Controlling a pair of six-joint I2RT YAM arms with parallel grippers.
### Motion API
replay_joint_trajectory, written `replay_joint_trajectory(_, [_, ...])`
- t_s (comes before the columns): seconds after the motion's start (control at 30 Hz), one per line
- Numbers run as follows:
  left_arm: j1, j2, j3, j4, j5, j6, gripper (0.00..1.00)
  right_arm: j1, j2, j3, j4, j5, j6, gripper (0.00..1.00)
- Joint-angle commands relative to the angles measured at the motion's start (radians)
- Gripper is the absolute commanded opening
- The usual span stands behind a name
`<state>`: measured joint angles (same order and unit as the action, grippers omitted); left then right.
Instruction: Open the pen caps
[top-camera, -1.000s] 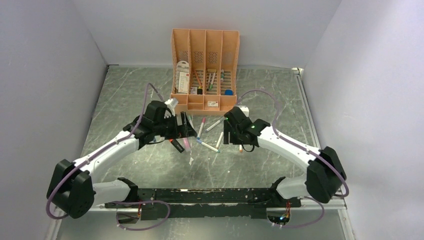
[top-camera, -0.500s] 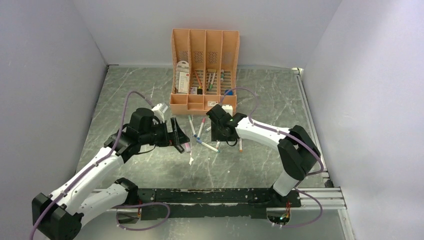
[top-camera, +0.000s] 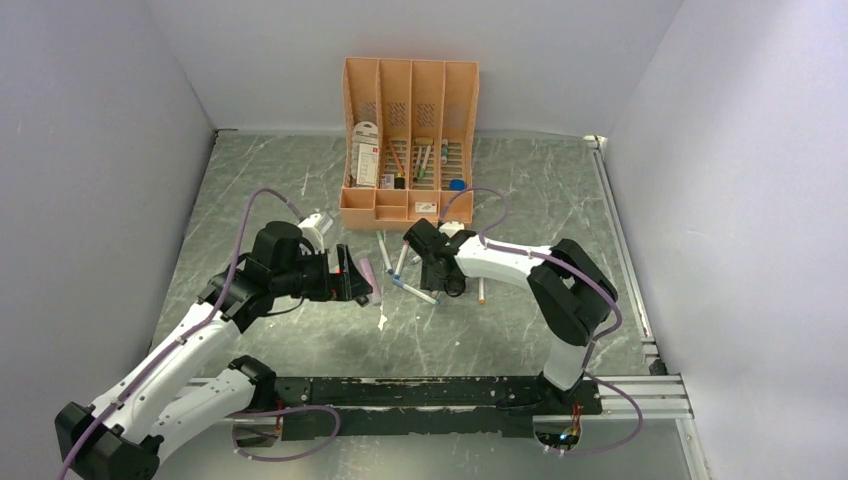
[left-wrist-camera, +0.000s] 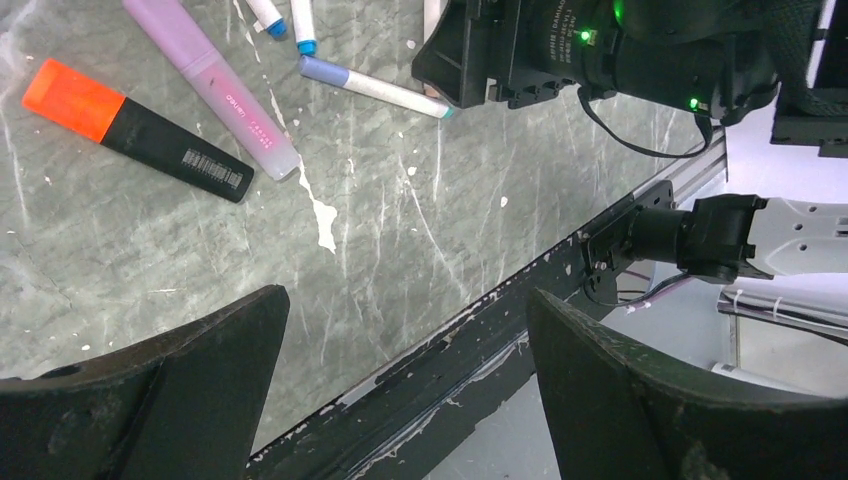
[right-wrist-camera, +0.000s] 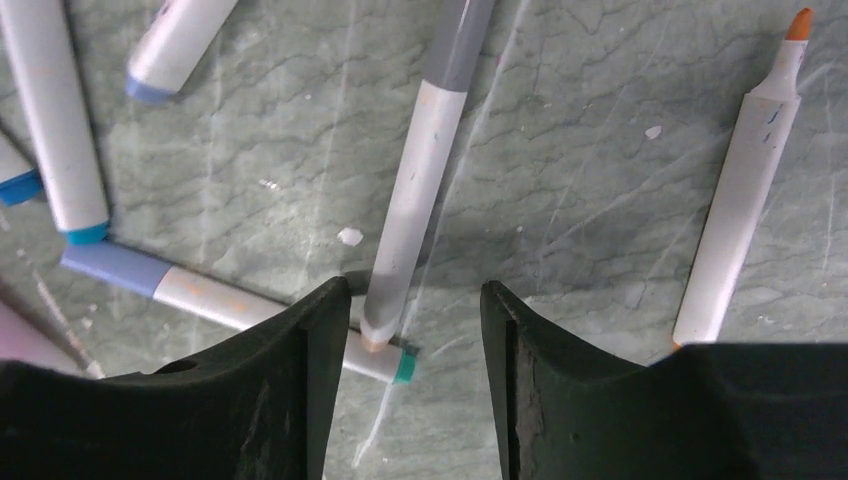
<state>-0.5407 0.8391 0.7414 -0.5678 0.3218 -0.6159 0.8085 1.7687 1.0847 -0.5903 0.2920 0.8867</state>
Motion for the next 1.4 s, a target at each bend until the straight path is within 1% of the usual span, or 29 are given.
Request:
replay_joint_trajectory(0.0, [-0.007, -0.012, -0.014, 0.030, 0.031, 0.022, 1.00, 0.003, 0.045, 0.032, -0.016, 0.059, 0.057, 0.49])
replay_joint_trajectory(0.07, [-0.009, -0.025, -0.034, 0.049, 0.058, 0.018, 1.00, 0.004, 0.062, 0.028, -0.021, 0.065, 0.068, 0.45])
replay_joint_trajectory(0.2, [-0.009, -0.057, -0.050, 0.062, 0.100, 0.012, 1.00, 0.004, 0.052, -0.044, 0.025, 0.028, 0.057, 0.36])
replay_joint_trajectory(0.43, [-0.010, -0.073, -0.073, 0.073, 0.141, 0.000, 1.00, -0.011, 0.088, -0.078, 0.045, -0.052, -0.108, 0.09])
replay_joint_trajectory(0.5, [-0.009, -0.065, -0.089, 0.087, 0.144, -0.014, 1.00, -0.024, 0.055, -0.120, 0.050, -0.058, -0.154, 0.04])
replay_joint_trajectory(0.57, [-0.010, -0.050, -0.112, 0.129, 0.151, -0.041, 1.00, -0.044, -0.004, -0.131, 0.044, -0.053, -0.193, 0.00])
replay_joint_trajectory(0.73, [-0.009, 0.027, -0.135, 0.241, 0.116, -0.144, 1.00, -0.095, -0.207, -0.168, 0.049, -0.063, -0.271, 0.00])
replay_joint_trajectory(0.87, [-0.010, 0.053, -0.149, 0.339, 0.065, -0.224, 1.00, -0.108, -0.359, -0.188, 0.051, -0.151, -0.333, 0.00])
replay_joint_trajectory(1.0, [-0.020, 0.071, -0.218, 0.550, 0.094, -0.374, 1.00, -0.109, -0.456, -0.200, 0.052, -0.323, -0.382, 0.00])
replay_joint_trajectory(1.1, [-0.037, 0.108, -0.222, 0.661, 0.140, -0.396, 1.00, -0.109, -0.518, -0.233, 0.093, -0.485, -0.396, 0.00])
replay_joint_trajectory(1.13, [-0.043, 0.128, -0.208, 0.678, 0.157, -0.386, 1.00, -0.108, -0.532, -0.243, 0.106, -0.550, -0.401, 0.00])
replay_joint_trajectory(1.2, [-0.056, 0.167, -0.148, 0.651, 0.171, -0.340, 1.00, -0.108, -0.552, -0.261, 0.133, -0.650, -0.402, 0.00])
replay_joint_trajectory(1.3, [-0.065, 0.214, -0.067, 0.571, 0.145, -0.277, 1.00, -0.108, -0.584, -0.295, 0.161, -0.735, -0.407, 0.00])
replay_joint_trajectory(1.37, [-0.065, 0.233, -0.058, 0.572, 0.148, -0.273, 1.00, -0.109, -0.607, -0.308, 0.170, -0.760, -0.408, 0.00])
